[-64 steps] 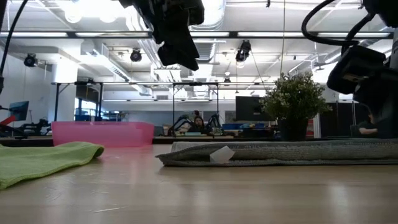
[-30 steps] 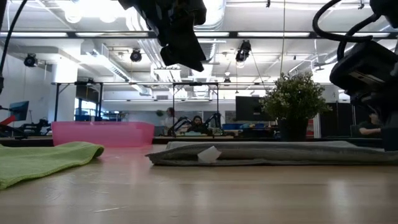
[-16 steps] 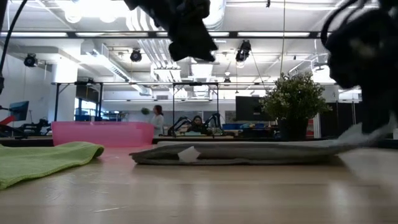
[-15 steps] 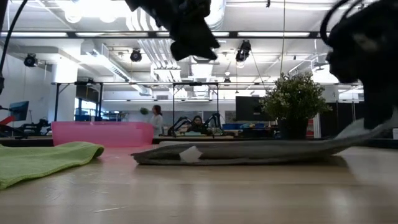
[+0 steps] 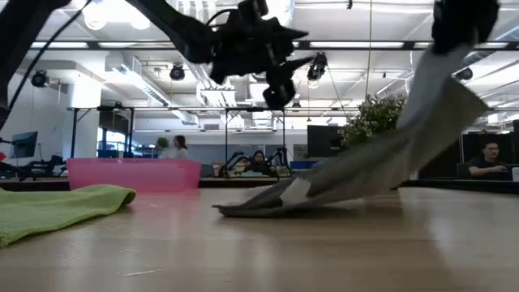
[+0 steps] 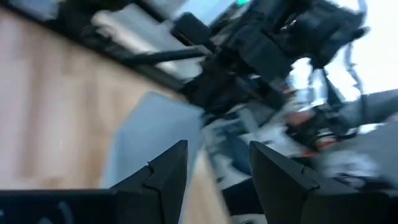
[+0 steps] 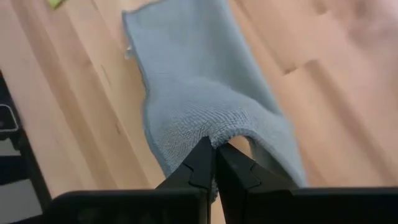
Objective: Roll microfiber towels into tight, uniform cylinder then place into a basket
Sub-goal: Roll the blue microfiber cloth
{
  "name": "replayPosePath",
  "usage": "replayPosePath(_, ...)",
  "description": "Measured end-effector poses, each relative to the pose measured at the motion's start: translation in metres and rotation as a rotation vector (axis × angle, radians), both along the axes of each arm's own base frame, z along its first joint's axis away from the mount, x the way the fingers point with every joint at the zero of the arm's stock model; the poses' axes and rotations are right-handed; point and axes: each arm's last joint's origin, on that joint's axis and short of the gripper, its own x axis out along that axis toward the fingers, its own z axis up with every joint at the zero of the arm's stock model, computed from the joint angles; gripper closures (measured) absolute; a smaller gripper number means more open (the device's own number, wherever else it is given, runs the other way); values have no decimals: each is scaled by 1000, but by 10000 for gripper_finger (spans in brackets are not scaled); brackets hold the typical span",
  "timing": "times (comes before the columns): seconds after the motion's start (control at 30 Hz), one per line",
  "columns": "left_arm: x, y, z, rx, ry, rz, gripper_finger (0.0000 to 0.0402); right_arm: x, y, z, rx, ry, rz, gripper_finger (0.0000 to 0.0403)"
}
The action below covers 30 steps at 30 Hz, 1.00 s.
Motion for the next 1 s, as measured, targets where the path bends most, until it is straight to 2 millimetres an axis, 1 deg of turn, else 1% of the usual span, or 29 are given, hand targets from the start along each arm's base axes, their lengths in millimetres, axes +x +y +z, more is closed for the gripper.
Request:
replayPosePath(0.07,7,4,2,-70,-56,-22,245,2,-4,21,-31,-14,23,394)
replayPosePath(0.13,11,6,9,-116,-107,-23,245,4,-10,44,-57,-41,54,394)
replayPosePath(0.2,12,7,18,-109,-176,-6,245,7,-16,66,-74,-86,94,394)
replayPosePath(0.27,12,7,26,-108,-232,47,245,10,-23,85,-86,-141,130,394)
replayPosePath(0.37,11,5,35,-103,-309,109,245,12,-32,109,-86,-204,171,394)
replayPosePath(0.47,8,3,45,-90,-362,112,245,14,-39,128,-30,-246,228,394)
replayPosePath(0.53,7,3,47,-87,-370,111,243,16,-40,137,21,-263,279,394)
replayPosePath(0.63,7,3,45,-89,-359,106,234,18,-39,147,61,-273,343,394)
replayPosePath(0.73,7,-1,46,-85,-384,93,218,20,-38,150,58,-209,372,394)
replayPosePath(0.87,5,-15,54,-107,-449,29,196,29,-33,147,98,-133,421,394)
replayPosePath(1.0,7,-32,58,-116,-489,-19,182,34,-30,153,109,-66,437,394)
